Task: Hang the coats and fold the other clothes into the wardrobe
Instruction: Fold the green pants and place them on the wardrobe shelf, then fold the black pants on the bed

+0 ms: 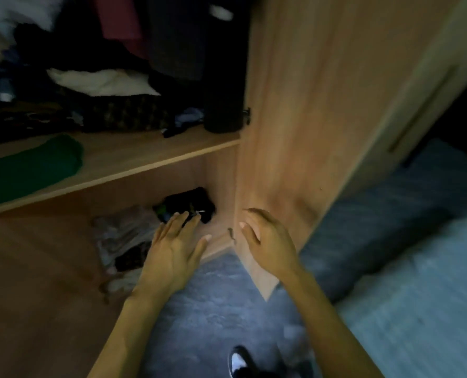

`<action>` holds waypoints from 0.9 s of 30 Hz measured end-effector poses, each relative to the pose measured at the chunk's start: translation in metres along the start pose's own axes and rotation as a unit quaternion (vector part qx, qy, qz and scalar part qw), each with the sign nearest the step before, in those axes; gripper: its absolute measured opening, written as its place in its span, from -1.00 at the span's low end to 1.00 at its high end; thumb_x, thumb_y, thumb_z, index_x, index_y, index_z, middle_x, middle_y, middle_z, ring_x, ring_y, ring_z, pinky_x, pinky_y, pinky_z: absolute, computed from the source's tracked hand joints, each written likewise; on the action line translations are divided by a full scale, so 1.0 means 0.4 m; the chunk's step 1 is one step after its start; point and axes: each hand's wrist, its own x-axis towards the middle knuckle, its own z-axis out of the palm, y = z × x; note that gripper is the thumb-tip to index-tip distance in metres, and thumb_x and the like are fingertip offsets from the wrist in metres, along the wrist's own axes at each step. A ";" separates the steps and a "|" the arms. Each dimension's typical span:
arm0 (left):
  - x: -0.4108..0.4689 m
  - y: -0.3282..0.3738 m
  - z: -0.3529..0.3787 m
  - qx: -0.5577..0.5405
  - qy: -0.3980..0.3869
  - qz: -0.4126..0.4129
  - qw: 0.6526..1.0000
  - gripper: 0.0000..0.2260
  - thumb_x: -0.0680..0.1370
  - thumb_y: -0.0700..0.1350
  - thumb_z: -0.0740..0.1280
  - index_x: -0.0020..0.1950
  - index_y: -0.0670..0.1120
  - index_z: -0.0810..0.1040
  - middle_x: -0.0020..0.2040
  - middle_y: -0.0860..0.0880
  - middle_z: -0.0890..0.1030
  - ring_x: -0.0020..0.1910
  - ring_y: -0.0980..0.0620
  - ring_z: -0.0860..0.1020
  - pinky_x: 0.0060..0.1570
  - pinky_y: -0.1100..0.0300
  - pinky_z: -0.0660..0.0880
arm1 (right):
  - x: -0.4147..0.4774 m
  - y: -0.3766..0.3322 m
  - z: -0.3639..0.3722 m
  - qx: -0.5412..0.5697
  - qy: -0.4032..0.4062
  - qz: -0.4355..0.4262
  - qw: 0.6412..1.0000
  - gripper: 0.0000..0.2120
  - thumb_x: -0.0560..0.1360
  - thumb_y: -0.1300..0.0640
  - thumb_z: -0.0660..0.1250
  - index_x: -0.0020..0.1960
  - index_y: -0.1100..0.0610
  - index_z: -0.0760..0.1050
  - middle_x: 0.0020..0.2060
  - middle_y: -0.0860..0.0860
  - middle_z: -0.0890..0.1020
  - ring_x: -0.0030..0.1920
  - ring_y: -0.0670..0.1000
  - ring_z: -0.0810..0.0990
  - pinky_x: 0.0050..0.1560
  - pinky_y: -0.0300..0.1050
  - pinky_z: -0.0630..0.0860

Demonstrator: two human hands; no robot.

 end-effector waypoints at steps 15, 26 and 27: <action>-0.281 0.474 0.208 -0.186 -0.165 0.255 0.934 -0.26 0.44 0.36 -0.15 0.46 -0.02 0.30 0.44 -0.01 0.35 0.43 0.00 0.27 0.40 0.18 0.05 | -0.677 0.049 -0.301 -0.144 0.124 0.275 0.942 -0.66 0.59 -0.01 0.22 0.30 0.11 0.48 0.22 0.02 0.56 0.19 -0.01 0.53 0.17 -0.29 0.36; -0.518 0.887 0.309 -0.194 -0.256 0.309 0.895 -0.51 0.57 0.21 0.08 0.45 0.05 0.27 0.46 0.05 0.30 0.44 0.05 0.23 0.47 0.10 0.06 | -1.051 0.175 -0.554 -0.159 0.244 0.339 0.895 -0.53 0.55 -0.19 0.03 0.27 0.01 0.50 0.19 -0.07 0.57 0.28 -0.05 0.46 0.43 0.00 0.18; -0.551 0.939 0.329 -0.188 -0.262 0.317 0.892 -0.50 0.55 0.23 0.07 0.45 0.07 0.26 0.46 0.06 0.29 0.45 0.07 0.23 0.48 0.07 0.03 | -1.103 0.197 -0.587 -0.158 0.253 0.343 0.891 -0.52 0.55 -0.20 0.02 0.27 0.01 0.50 0.19 -0.08 0.57 0.29 -0.04 0.45 0.43 -0.04 0.16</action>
